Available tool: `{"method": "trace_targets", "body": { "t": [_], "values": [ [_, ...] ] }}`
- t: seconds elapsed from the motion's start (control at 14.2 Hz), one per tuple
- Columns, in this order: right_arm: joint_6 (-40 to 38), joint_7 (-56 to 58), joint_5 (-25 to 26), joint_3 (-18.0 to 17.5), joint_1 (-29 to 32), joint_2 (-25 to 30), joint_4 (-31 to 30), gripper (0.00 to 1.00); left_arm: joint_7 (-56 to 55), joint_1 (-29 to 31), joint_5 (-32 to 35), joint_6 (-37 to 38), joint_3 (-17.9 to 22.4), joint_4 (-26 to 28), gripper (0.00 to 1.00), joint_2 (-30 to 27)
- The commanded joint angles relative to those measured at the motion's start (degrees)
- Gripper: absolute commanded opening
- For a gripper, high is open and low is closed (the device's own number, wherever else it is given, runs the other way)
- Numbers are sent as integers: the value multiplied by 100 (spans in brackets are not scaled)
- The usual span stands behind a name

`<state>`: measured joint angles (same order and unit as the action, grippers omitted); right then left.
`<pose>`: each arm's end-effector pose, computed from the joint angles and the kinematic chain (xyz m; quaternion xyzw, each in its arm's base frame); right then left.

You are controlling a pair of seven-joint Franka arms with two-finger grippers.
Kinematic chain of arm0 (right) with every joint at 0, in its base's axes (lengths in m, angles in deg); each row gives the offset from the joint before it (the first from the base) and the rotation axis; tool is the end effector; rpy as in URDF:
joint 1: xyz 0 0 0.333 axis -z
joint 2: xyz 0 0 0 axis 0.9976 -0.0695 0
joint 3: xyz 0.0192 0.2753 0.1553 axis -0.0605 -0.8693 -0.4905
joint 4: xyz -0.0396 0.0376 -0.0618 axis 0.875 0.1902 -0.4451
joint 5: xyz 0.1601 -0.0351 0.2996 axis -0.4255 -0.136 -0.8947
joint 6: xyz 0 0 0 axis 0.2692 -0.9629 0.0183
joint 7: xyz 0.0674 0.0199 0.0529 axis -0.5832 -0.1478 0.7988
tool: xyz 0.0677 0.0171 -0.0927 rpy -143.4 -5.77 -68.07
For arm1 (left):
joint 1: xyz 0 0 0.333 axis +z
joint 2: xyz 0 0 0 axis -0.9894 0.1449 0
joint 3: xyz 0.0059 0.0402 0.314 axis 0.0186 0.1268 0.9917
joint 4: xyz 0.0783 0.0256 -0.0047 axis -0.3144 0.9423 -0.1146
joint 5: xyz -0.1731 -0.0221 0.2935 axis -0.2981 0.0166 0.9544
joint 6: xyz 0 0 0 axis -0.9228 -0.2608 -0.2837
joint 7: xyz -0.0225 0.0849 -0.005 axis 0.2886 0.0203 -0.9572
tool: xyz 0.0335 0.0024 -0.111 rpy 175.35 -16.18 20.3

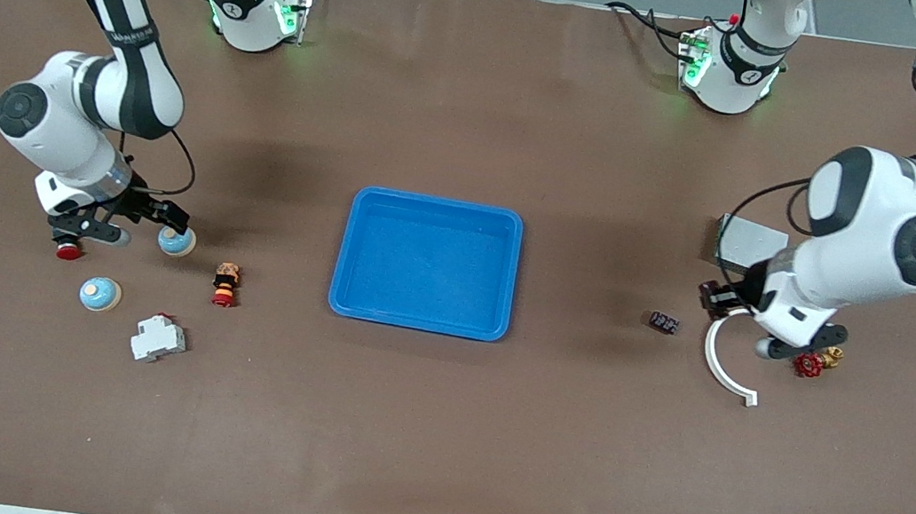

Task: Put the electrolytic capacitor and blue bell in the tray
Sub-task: 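Drop the capacitor into the tray while the right gripper grasps the bell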

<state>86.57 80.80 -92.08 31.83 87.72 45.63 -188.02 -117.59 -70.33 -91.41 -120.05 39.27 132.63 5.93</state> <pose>0.4945 -0.0259 0.2635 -0.9973 0.0704 -0.0125 0.0179 0.5345 -0.1164 0.3804 0.9759 0.1969 -0.0600 0.0718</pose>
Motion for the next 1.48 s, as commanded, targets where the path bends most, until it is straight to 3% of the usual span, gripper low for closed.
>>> {"method": "trace_targets", "body": {
  "t": [0.0, 0.35, 0.77, 0.91, 1.26, 1.34, 1.41],
  "values": [
    [207, -51, -92, 3, -74, -258, 25, 100, -952, -340, 90, 139, -179, -377, 0, 286],
    [260, -7, -75, 3, -65, -381, 60, 100, -2360, -1395, 178, 78, -170, -799, 0, 866],
    [717, 10, -75, 3, -56, -715, 157, 100, -3984, -2485, 361, -36, -109, -1784, 0, 2017],
    [708, 11, -75, 3, -74, -759, 165, 100, -4704, -2749, 731, -334, -108, -1995, 0, 2369],
    [708, 19, -75, 3, -56, -786, 166, 100, -5595, -3093, 785, -880, -100, -2145, 0, 2976],
    [708, 28, -57, 3, -65, -794, 166, 86, -5604, -3198, 785, -915, -91, -2128, 0, 3012],
    [708, 28, -40, 3, -65, -795, 166, 54, -5665, -3268, 785, -924, -13, -2110, 0, 3047]
  ]
}}
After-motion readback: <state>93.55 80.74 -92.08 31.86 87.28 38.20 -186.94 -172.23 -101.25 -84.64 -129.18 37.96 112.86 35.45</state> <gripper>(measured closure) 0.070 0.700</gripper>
